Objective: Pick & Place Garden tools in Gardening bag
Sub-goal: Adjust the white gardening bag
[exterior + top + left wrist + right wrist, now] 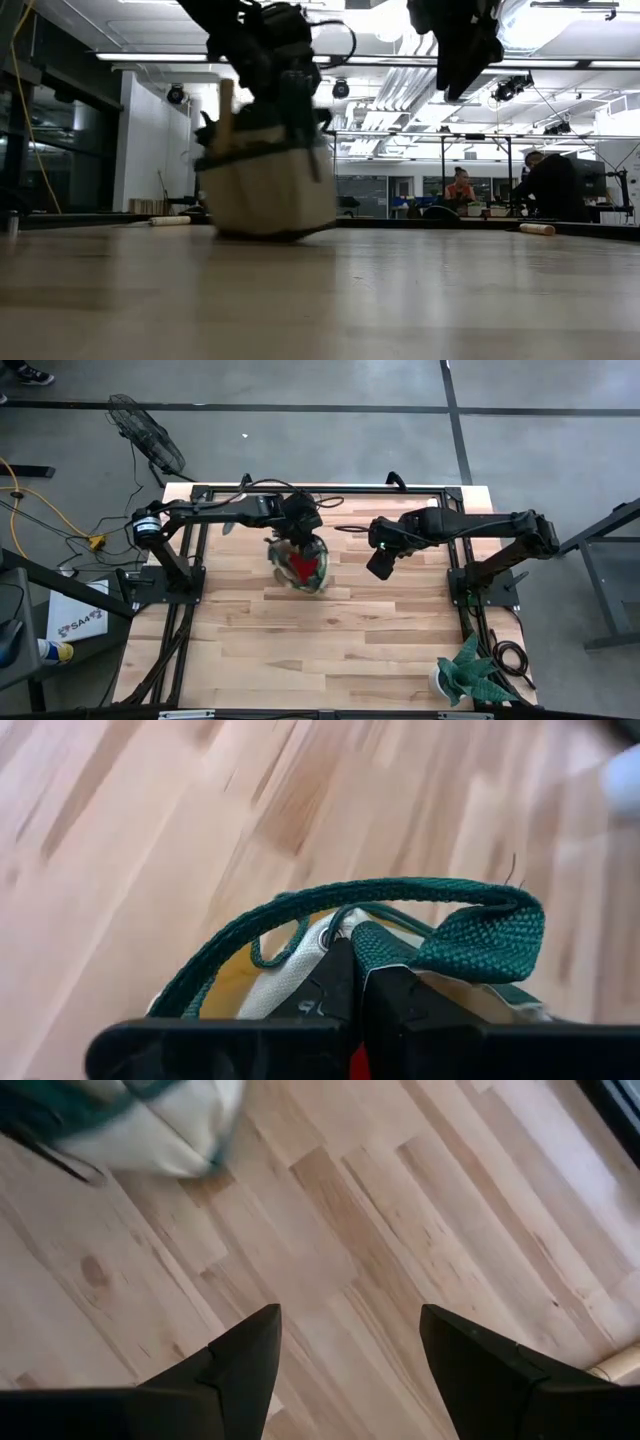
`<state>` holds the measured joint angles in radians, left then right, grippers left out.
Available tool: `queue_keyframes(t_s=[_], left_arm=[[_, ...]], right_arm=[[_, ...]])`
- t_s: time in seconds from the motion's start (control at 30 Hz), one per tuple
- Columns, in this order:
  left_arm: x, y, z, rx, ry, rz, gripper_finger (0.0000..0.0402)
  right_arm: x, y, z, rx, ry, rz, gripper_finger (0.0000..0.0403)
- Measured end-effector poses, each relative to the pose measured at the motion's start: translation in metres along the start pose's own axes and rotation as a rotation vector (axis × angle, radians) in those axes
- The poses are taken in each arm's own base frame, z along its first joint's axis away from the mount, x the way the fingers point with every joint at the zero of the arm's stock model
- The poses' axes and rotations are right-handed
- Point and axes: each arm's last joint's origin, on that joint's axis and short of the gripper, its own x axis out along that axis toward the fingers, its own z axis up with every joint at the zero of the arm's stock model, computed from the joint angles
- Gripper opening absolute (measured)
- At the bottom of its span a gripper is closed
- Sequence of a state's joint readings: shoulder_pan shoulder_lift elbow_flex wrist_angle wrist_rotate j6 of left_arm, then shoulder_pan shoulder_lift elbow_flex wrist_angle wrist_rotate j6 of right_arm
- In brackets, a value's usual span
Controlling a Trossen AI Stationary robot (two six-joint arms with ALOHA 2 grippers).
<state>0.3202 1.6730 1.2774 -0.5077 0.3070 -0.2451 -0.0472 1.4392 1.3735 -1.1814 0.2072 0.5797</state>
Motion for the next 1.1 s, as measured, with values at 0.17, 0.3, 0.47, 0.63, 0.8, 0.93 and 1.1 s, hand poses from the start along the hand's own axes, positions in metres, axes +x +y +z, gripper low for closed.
queue_keyframes(t_s=[0.17, 0.3, 0.47, 0.63, 0.8, 0.93, 1.1], left_arm=[[-0.001, -0.006, 0.012, 0.044, -0.117, -0.078, 0.0000], [-0.001, -0.006, 0.014, 0.020, -0.136, -0.084, 0.0000], [-0.001, -0.003, 0.013, -0.060, -0.130, -0.019, 0.0000], [0.004, 0.000, 0.011, -0.119, -0.117, -0.002, 0.0000], [0.008, 0.001, 0.012, -0.159, -0.116, -0.010, 0.0000], [0.008, 0.000, 0.014, -0.173, -0.137, -0.022, 0.0000], [0.007, -0.001, 0.016, -0.184, -0.154, -0.049, 0.0000]], right_arm=[[-0.003, -0.005, 0.002, 0.008, -0.017, 0.004, 0.0231], [-0.002, -0.007, 0.004, -0.001, -0.024, 0.002, 0.0231], [-0.002, -0.007, 0.010, -0.008, -0.066, 0.023, 0.0231], [-0.002, -0.005, 0.013, -0.018, -0.091, 0.044, 0.0231], [-0.003, 0.002, 0.017, 0.020, -0.144, 0.112, 0.0231], [0.009, 0.014, 0.015, 0.136, -0.196, 0.185, 0.0231], [0.036, 0.029, -0.001, 0.395, -0.206, 0.242, 0.0231]])
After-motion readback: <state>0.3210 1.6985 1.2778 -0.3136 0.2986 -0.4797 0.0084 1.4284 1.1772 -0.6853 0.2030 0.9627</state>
